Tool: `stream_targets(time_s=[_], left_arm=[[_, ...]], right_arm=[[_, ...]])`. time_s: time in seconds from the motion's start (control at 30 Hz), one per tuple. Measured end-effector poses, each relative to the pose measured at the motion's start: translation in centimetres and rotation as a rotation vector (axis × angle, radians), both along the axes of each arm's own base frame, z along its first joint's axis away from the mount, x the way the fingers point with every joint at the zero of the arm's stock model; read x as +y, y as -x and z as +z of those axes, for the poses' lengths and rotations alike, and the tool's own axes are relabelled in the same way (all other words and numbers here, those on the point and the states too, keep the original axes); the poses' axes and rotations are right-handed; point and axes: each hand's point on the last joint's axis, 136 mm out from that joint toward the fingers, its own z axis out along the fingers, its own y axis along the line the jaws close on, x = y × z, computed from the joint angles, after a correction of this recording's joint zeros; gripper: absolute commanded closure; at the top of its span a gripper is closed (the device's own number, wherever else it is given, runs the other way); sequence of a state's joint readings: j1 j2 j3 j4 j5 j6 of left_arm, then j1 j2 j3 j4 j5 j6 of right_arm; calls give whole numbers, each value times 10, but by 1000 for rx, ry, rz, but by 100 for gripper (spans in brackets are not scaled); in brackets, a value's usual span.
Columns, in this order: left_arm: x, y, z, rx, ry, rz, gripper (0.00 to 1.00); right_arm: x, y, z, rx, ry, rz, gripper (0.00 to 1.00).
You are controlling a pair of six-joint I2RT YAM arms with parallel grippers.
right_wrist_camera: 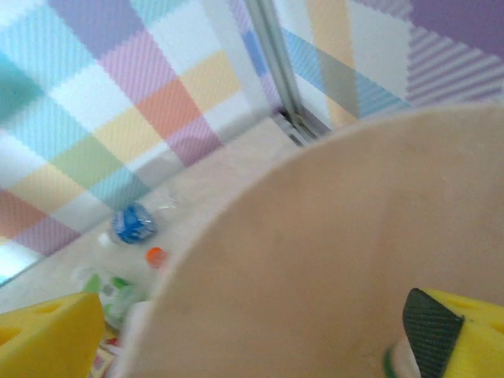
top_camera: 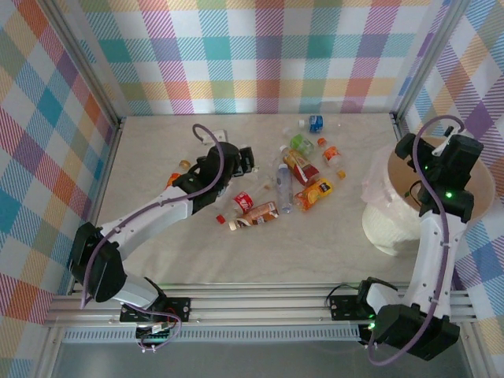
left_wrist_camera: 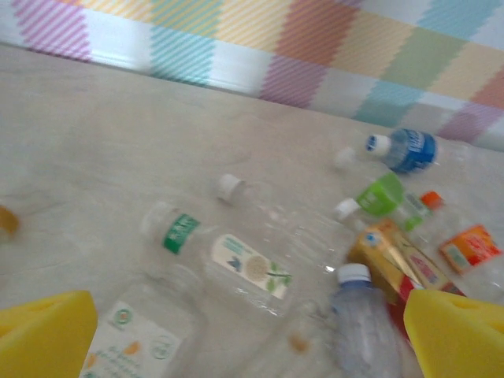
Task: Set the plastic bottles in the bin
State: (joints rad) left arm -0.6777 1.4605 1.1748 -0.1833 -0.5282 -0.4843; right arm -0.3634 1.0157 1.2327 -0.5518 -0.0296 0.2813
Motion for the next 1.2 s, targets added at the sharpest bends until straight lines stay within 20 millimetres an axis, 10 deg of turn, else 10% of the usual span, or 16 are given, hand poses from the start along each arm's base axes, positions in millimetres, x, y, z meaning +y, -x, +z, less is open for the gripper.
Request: stream_targets(time_s=[0.43, 0.67, 0.97, 1.2], left_arm=[[86, 3, -24, 139, -29, 227, 0], [145, -8, -34, 311, -129, 261, 0], [184, -23, -82, 597, -240, 125, 0], [186, -9, -156, 854, -153, -91, 2]], right_arm=[[181, -6, 37, -138, -16, 681, 0], [264, -3, 4, -89, -60, 966, 0], [274, -8, -34, -24, -136, 953, 0], [264, -16, -39, -16, -115, 878, 0]])
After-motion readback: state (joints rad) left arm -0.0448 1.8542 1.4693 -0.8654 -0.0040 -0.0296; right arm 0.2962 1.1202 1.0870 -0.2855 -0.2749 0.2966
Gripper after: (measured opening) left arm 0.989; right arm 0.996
